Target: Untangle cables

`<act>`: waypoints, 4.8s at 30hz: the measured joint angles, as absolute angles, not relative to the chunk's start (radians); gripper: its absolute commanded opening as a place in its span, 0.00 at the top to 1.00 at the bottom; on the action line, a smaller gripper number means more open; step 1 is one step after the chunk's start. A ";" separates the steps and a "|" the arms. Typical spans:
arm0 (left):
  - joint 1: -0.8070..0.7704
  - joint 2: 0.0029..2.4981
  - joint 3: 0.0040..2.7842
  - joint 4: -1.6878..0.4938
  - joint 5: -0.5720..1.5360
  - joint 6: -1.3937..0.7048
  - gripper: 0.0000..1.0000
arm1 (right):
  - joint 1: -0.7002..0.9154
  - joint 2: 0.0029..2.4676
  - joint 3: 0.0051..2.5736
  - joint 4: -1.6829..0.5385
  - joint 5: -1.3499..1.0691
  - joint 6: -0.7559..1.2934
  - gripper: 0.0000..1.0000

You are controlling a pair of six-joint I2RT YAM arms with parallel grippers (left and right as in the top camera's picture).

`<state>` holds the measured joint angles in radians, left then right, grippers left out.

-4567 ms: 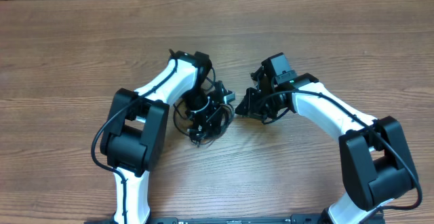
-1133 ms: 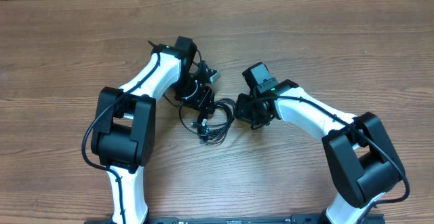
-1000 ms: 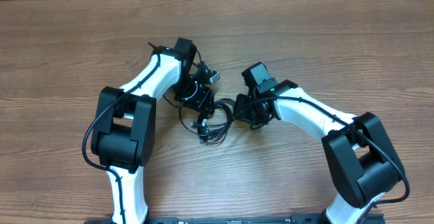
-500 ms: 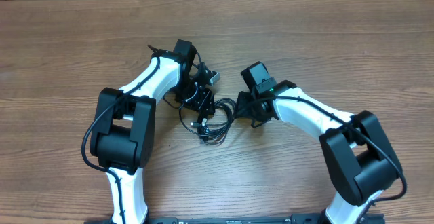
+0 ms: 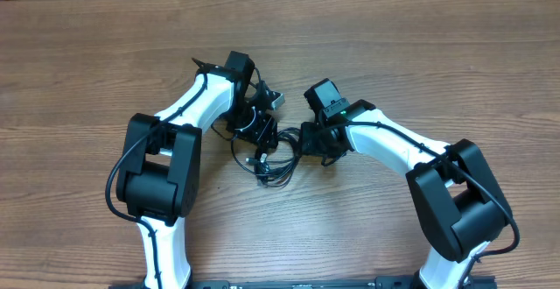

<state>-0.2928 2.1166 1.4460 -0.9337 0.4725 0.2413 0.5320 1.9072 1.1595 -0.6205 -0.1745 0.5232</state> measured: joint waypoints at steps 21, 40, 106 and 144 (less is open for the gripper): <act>-0.293 2.116 1.446 -0.934 0.474 0.241 0.54 | 0.487 1.909 1.167 -0.603 -0.116 0.404 0.48; -0.333 2.064 1.374 -0.814 0.392 0.159 0.53 | 0.590 1.938 1.197 -0.673 0.118 0.366 0.47; -0.371 2.024 1.331 -0.724 -0.005 -0.054 0.36 | 0.295 2.005 1.474 -0.965 0.294 0.184 0.00; -0.349 1.928 1.364 -0.935 0.163 -0.125 0.20 | 0.195 1.982 1.534 -1.247 -0.211 0.205 0.00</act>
<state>-0.3489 1.9278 1.3636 -0.9352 0.1627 -0.1249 0.1947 1.9823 1.5345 -1.2472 -0.2111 0.2047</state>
